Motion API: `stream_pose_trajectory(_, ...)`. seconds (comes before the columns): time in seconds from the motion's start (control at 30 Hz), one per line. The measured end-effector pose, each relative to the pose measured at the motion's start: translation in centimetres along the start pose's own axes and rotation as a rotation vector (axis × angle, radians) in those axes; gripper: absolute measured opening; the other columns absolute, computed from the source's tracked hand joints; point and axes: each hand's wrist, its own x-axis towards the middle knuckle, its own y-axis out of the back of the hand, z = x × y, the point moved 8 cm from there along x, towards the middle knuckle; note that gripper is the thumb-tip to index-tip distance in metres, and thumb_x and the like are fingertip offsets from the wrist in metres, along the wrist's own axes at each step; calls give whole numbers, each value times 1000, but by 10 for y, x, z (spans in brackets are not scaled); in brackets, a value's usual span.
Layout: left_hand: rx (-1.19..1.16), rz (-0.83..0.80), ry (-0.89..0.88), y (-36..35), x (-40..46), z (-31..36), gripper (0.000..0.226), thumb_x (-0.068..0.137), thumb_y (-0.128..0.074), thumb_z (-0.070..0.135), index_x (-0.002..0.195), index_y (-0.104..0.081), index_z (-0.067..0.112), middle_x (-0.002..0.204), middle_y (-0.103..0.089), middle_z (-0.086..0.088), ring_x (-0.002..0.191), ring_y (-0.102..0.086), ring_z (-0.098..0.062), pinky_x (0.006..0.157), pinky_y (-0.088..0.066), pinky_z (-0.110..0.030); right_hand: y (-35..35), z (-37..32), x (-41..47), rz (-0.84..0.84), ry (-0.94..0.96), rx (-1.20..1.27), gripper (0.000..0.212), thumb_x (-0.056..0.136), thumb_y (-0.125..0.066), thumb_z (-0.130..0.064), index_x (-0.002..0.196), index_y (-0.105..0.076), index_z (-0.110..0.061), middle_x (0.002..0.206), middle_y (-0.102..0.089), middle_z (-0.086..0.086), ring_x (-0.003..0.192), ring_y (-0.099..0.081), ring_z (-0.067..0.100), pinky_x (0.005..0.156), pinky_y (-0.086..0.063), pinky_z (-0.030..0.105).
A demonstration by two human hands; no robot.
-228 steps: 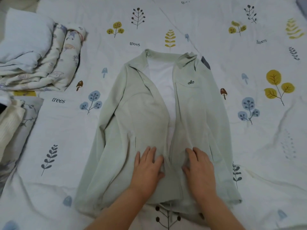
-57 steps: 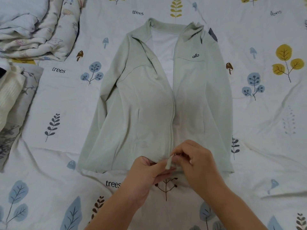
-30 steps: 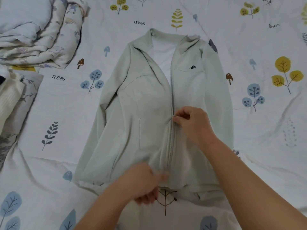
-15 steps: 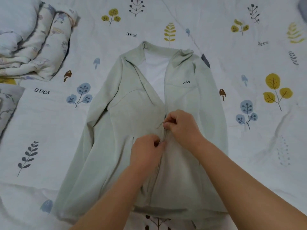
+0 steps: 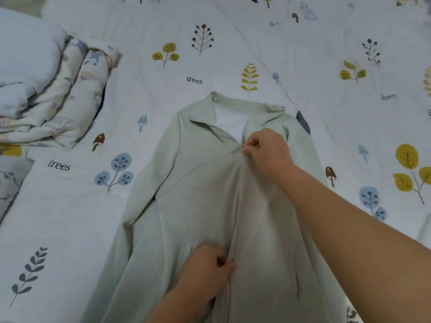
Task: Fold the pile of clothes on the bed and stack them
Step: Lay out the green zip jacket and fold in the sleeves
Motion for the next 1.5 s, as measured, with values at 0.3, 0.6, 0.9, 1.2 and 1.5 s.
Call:
stream_pose_trajectory(0.3, -229, 232, 55, 57, 33, 41, 35, 86, -54, 52, 68, -51, 22, 68, -58, 7, 65, -54, -11, 59, -39, -26, -12, -19, 17, -61, 65, 86, 12, 85, -64, -15, 74, -59, -16, 80, -59, -3, 83, -56, 16, 79, -45, 31)
stream_pose_trajectory(0.6, -106, 238, -65, 61, 76, 58, 45, 94, -48, 31, 55, -30, 17, 55, -35, 3, 64, -41, -20, 60, -24, -29, 0, -13, 50, -2, 71, -36, 9, 89, -59, -13, 83, -64, -8, 87, -57, 0, 80, -48, 12, 69, -32, 24)
stream_pose_trajectory(0.9, -126, 131, -43, 48, 85, 38, 40, 91, -51, 35, 60, -42, 12, 55, -41, 1, 79, -60, -29, 64, -38, -31, 50, -17, 120, 277, 10, -81, 9, 87, -60, -13, 85, -67, -8, 106, -63, 12, 105, -54, 27, 79, -39, 27)
stream_pose_trajectory(1.2, -127, 144, 18, 45, 87, 31, 44, 92, -50, 38, 57, -38, 13, 56, -42, 0, 67, -49, -23, 59, -31, -30, 56, -18, 136, 264, 19, -108, 13, 87, -60, -21, 92, -68, -11, 110, -60, 12, 110, -51, 30, 83, -39, 31)
stream_pose_trajectory(1.5, -229, 431, -13, 109, 67, 42, 19, 94, -48, 31, 82, -58, 19, 74, -60, 4, 76, -58, -19, 67, -39, -28, 46, 41, 74, 175, -168, -88, 42, 94, -46, -25, 135, -46, -13, 131, -48, 20, 124, -42, 35, 101, -35, 42)
